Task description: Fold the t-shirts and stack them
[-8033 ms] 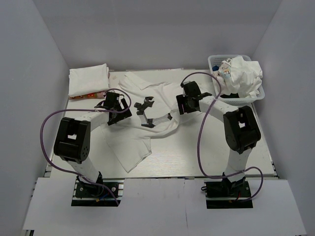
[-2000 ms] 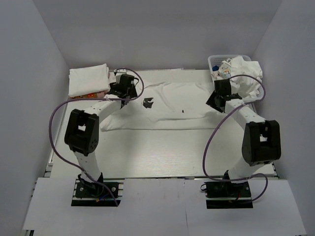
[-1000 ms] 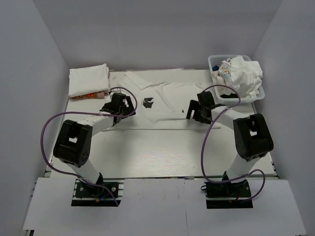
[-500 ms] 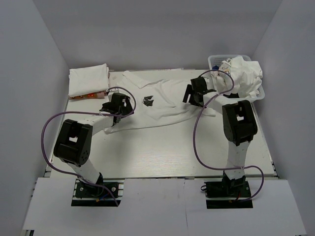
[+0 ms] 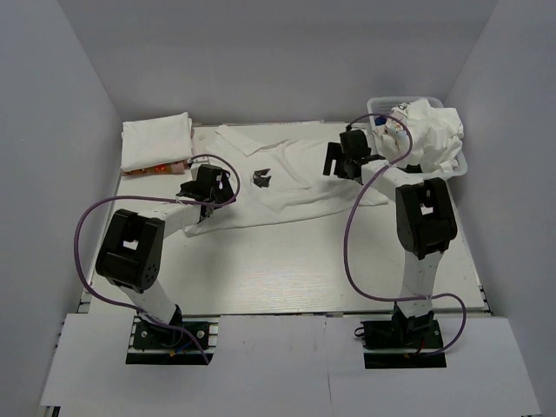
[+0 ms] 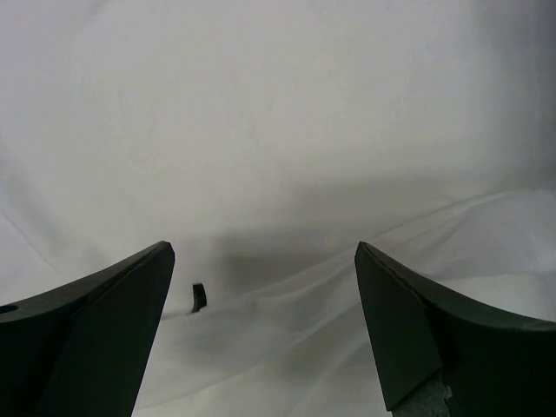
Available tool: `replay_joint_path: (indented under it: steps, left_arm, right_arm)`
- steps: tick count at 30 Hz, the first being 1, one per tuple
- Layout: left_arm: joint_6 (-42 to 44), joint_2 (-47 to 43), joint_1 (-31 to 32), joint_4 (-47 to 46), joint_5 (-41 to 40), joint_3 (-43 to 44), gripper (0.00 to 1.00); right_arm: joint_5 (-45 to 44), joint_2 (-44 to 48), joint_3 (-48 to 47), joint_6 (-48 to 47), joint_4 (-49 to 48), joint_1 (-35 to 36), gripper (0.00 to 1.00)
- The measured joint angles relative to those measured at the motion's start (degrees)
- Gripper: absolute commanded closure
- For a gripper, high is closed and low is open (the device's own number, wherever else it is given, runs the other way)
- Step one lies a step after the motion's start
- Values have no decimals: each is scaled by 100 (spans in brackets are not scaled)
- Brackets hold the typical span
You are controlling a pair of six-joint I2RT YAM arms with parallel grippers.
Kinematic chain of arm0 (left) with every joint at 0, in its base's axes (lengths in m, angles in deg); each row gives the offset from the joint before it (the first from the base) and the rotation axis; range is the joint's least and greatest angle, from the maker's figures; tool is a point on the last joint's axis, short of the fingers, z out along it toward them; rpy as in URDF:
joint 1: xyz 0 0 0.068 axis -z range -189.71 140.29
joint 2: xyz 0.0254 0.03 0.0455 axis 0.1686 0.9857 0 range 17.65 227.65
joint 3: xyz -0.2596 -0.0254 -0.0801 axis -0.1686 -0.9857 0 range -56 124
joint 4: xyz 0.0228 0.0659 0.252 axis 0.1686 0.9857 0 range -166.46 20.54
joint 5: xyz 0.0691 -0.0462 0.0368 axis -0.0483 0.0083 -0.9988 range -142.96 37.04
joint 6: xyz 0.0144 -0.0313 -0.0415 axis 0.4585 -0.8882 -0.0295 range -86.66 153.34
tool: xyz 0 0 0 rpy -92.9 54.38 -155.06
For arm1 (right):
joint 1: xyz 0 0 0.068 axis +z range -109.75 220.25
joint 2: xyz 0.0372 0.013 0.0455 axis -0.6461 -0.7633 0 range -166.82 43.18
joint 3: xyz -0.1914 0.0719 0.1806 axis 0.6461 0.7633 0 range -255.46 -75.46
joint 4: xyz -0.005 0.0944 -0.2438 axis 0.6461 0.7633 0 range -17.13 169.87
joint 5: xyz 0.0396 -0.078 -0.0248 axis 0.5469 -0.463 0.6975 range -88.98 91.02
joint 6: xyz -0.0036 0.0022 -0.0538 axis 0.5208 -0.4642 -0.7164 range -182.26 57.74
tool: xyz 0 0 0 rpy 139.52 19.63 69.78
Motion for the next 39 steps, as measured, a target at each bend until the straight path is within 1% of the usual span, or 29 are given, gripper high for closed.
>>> replay_joint_path:
  steps: [6,12,16,22,24,28,33,39]
  left_arm:
    - [0,0,0,-24,92,0,0]
    - [-42,33,-2,-197,328,0,0]
    - [-96,232,-2,-273,428,0,0]
    - [-181,396,-2,-315,433,11,0]
    - [-236,387,-2,-275,374,13,0]
    - [-409,199,-2,-61,295,-125,0]
    - [-739,-487,46,487,291,-691,0]
    - [-1152,-1449,92,1248,334,-1375,0]
  right_arm:
    - [-33,772,1215,-31,-85,-63,10]
    - [-107,1401,2111,68,-186,-160,10]
    - [-133,1410,2293,107,-225,-243,10]
    - [-33,1038,2118,337,-299,-407,10]
    - [-33,1202,2400,472,-448,-424,10]
    - [157,2044,3381,787,-575,-448,10]
    - [417,3355,4559,1447,-356,-439,10]
    - [756,5147,5584,2057,686,-404,10]
